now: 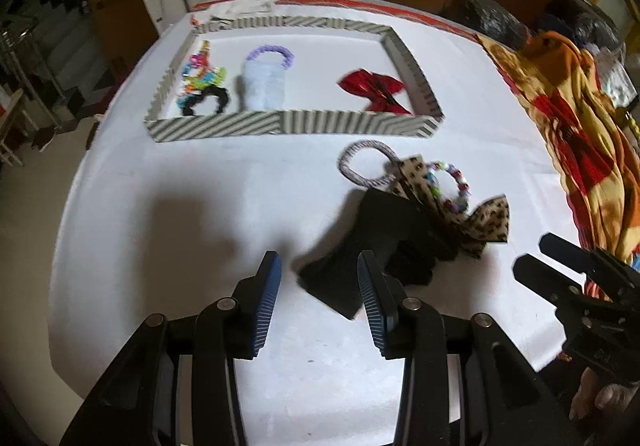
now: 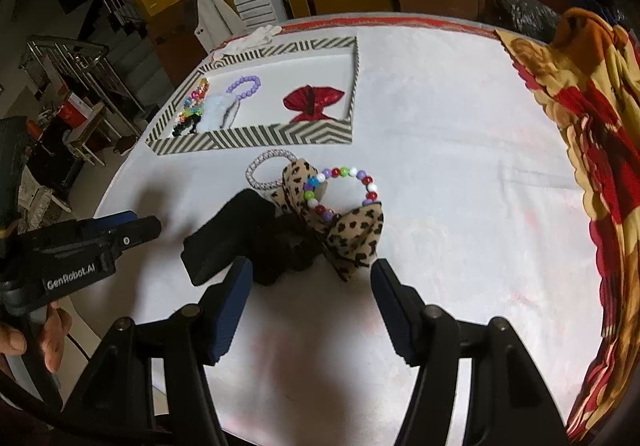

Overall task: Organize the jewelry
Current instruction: 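Grasp the black velvet clip with the left tool while the right grasps the leopard-print bow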

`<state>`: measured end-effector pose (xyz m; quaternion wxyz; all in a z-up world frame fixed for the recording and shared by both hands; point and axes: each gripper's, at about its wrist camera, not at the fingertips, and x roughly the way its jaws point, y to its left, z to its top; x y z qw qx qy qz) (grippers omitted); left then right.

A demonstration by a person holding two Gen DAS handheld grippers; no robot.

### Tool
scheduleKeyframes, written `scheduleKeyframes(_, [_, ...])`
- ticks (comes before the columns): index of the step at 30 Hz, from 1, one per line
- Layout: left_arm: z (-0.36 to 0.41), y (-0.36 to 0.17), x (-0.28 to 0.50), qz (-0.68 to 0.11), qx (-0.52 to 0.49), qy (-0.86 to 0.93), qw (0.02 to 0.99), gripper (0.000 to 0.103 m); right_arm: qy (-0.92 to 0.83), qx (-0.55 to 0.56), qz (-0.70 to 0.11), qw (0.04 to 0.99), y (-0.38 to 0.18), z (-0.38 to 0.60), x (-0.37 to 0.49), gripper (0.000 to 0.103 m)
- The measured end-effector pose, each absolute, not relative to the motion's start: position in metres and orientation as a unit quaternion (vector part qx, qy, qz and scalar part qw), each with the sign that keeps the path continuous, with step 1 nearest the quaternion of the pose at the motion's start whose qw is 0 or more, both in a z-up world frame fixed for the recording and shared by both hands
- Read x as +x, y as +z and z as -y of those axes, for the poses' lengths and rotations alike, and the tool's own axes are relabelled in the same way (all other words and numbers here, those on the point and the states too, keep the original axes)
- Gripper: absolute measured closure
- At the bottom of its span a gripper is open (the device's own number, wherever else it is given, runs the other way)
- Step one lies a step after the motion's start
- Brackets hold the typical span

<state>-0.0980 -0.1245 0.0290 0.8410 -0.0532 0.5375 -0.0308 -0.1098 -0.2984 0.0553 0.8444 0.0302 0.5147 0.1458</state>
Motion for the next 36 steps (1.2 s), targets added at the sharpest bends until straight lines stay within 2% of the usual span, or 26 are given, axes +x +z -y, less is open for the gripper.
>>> scheduleKeyframes(18, [0.149,-0.01,-0.08,-0.587,-0.073,-0.108,0.799,0.057,0.105,0.09,-0.54,0.83,0.025,0.327,-0.106,0.038])
scheduleKeyframes(31, [0.153,-0.024,-0.062,-0.593,-0.054,-0.13,0.793,0.057,0.103,0.16,-0.549,0.814,-0.005,0.329,-0.073,0.038])
scheduleKeyframes(36, [0.15,-0.025,-0.058,-0.591,-0.056,-0.135,0.793,0.056,0.101,0.195,-0.529,0.82,-0.013,0.333,-0.068,0.039])
